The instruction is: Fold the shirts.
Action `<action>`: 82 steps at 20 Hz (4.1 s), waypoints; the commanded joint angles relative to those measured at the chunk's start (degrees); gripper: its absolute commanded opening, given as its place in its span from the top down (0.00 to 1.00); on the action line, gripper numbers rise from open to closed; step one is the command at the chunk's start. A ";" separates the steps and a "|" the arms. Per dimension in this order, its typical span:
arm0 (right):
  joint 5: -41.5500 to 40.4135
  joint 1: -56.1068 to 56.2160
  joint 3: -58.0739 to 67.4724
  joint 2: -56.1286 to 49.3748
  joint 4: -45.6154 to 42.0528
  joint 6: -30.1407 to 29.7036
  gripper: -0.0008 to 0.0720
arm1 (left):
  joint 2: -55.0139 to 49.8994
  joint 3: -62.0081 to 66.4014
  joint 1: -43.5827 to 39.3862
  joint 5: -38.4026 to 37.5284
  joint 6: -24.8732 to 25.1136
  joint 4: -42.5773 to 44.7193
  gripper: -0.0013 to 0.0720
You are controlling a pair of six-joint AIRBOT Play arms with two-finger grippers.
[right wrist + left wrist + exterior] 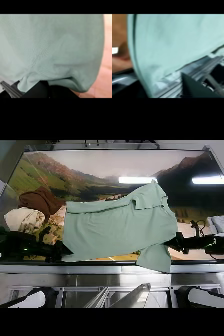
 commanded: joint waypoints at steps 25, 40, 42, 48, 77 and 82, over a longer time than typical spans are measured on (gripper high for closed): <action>8.52 -11.26 58.42 36.63 52.81 -13.07 0.97 | 27.10 82.29 24.52 14.14 0.72 -38.75 0.95; 5.97 16.02 58.51 -7.30 24.15 -8.15 0.97 | -9.62 53.09 -6.21 11.80 6.29 -20.24 0.95; 4.13 16.55 58.51 -15.32 24.15 -7.98 0.97 | -19.02 54.49 -6.12 10.71 7.91 -20.31 0.95; -5.46 14.86 60.33 -30.38 31.76 -12.70 0.97 | -39.89 72.15 -6.14 8.52 3.54 -20.48 0.95; 17.75 5.29 67.41 19.12 31.82 -14.23 0.97 | 2.29 87.08 -10.93 26.08 6.36 -34.56 0.95; -9.11 3.26 67.41 43.41 11.82 -12.63 0.97 | 23.76 87.06 9.79 18.82 7.06 -33.92 0.95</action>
